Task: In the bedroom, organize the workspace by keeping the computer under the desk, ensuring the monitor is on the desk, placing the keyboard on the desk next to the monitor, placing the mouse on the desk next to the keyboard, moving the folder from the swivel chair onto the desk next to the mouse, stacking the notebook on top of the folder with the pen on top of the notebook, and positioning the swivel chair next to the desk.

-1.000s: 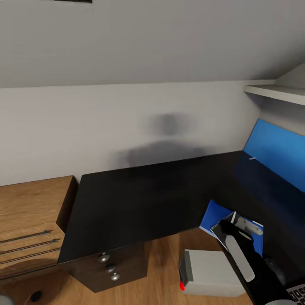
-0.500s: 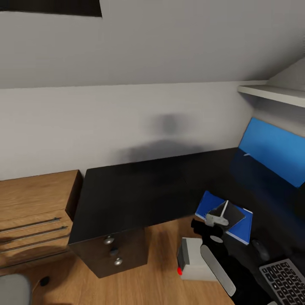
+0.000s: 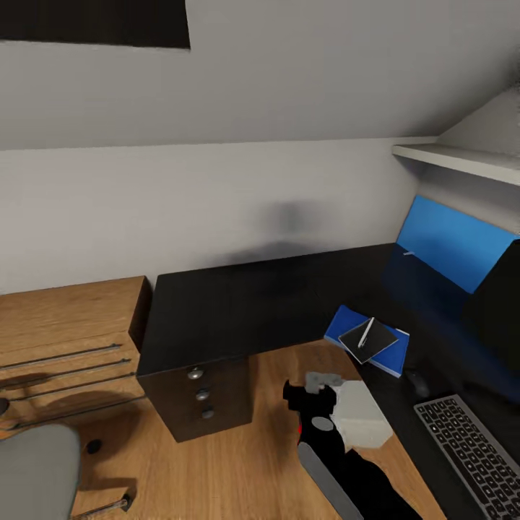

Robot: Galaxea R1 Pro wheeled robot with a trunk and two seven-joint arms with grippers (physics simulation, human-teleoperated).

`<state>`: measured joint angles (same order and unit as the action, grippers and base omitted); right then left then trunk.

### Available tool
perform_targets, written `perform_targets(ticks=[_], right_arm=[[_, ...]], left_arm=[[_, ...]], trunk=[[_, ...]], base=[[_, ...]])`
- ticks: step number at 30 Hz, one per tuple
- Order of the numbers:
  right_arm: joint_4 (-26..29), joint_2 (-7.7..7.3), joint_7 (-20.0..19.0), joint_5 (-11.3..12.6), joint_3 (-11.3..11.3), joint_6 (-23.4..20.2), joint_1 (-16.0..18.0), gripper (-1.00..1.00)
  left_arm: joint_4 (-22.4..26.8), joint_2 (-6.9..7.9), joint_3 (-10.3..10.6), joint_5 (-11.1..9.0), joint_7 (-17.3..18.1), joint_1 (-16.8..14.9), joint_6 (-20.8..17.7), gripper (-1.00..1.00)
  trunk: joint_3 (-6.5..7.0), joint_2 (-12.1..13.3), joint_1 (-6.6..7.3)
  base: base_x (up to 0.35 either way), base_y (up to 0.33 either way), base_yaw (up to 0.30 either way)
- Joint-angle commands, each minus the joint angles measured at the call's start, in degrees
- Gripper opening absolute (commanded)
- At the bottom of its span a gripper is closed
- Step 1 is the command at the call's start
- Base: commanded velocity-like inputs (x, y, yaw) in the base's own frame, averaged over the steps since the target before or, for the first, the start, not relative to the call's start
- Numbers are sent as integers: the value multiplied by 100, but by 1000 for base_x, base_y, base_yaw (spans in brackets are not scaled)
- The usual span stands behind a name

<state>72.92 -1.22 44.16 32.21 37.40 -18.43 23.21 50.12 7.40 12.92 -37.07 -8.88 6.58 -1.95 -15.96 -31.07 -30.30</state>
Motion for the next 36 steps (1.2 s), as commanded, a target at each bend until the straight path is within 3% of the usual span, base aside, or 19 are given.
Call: perform_targets(ticks=[1, 2, 5, 7, 8, 9, 13, 15, 19, 26, 31, 36], right_arm=[[-15, 4, 48, 1, 100, -23, 8, 100], [-507, 70, 61, -56, 510, 261, 8, 100], [-1004, 148, 61, -64, 703, 578, 8, 100], [-1659, 272, 64, -78, 935, 1000, 8, 100], [-2095, 358, 65, -88, 1087, 1298, 8, 100], [-3007, 492, 66, -92, 1387, 1934, 6, 100], [-3664, 536, 61, -87, 1509, 2425, -10, 100], [-4346, 553, 30, -78, 1551, 3044, -21, 100], [-5229, 591, -55, -76, 1574, 3795, -25, 100], [-6610, 672, -595, -47, 1572, 5033, -93, 100], [-7044, 613, -725, -28, 1545, 5765, -263, 100], [-7187, 460, -764, -9, 1537, 6110, -343, 100]], left_arm=[[-37, 9, 22, -41, -48, -33, -117, 100], [-317, 10, 18, -31, -45, -263, -412, 100], [-365, 13, 18, -29, -44, -301, -450, 100], [-390, 13, 17, -25, -44, -321, -470, 100], [-399, 14, 17, -26, -44, -329, -477, 100], [-415, 17, 17, -27, -44, -338, -486, 100], [-427, 28, 17, -27, -44, -341, -485, 100], [-451, 35, 17, -24, -44, -342, -478, 100], [-629, 20, 17, -11, -39, -349, -460, 100], [-1317, -14, 21, 81, -11, -544, -37, 100], [-1517, -67, 27, 98, -2, -621, 159, 100], [-1568, -94, 28, 96, 0, -636, 199, 100]], trunk=[[10, 32, 23], [28, 72, 45], [82, 192, 111], [118, 273, 155], [137, 313, 177], [159, 353, 199], [251, 513, 287], [299, 594, 331], [392, 754, 419], [450, 815, 452], [463, 815, 452], [466, 815, 452]], base=[[-341, 0, 0], [-341, 0, 0], [-341, 0, 0], [-341, 0, 0], [-341, 0, 15], [-341, 0, 118], [-320, 0, 155], [-134, 0, 190], [-47, 0, 216], [-11, 0, 241], [-2, 0, 259], [0, 0, 273]])
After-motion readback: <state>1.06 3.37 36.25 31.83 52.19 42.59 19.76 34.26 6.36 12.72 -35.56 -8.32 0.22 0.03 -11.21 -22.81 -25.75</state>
